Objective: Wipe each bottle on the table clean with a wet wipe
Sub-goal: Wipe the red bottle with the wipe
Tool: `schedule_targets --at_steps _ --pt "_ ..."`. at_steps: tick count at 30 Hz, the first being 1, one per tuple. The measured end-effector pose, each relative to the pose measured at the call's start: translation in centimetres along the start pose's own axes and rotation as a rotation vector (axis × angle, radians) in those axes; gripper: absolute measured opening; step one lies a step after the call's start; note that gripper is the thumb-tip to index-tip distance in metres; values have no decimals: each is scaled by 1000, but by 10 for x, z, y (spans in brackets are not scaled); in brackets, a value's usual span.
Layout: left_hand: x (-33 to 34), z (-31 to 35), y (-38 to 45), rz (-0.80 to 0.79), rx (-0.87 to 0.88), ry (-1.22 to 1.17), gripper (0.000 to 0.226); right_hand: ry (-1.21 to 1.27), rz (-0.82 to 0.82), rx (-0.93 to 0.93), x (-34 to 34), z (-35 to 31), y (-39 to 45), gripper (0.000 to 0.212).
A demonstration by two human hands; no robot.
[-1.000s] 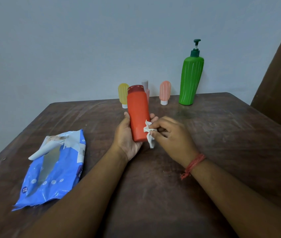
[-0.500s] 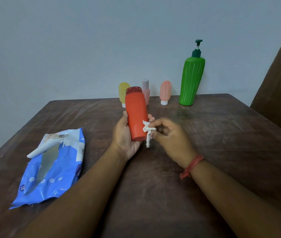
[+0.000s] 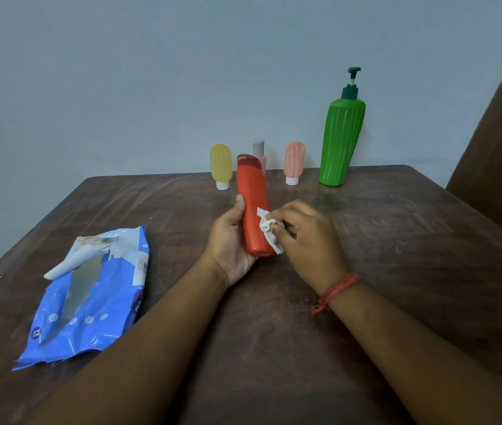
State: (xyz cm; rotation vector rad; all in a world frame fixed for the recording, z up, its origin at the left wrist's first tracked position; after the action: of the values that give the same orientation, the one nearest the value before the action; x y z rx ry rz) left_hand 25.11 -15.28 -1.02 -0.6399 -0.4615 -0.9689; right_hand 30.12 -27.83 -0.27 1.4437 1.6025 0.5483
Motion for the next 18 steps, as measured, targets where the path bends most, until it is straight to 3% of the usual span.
schedule_targets --at_steps 5,10,14,17,18 --pt "-4 1 3 -6 21 26 64 22 -172 -130 -5 -11 -5 16" --pt "-4 -3 6 -32 95 38 86 -45 -55 -87 -4 -10 3 16" --pt "-8 -2 8 6 99 45 80 -36 -265 -255 -1 -16 -7 15" --pt "-6 -3 8 -5 135 58 71 -129 -228 -103 -1 -16 -1 46" --pt "-4 -3 6 -18 145 64 68 -176 -211 -113 1 -17 2 48"
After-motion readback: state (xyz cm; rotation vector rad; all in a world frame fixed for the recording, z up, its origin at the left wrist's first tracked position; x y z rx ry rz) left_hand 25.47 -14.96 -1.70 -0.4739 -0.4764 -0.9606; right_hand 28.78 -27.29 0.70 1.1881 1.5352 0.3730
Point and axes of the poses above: each hand's wrist, its own y-axis towards the middle knuckle, its own x-axis out of the palm, z = x × y, the point moved 2 cm from there along y, towards the middle knuckle, and after that the axes turned 14 degrees about z, right-handed, at the moved point
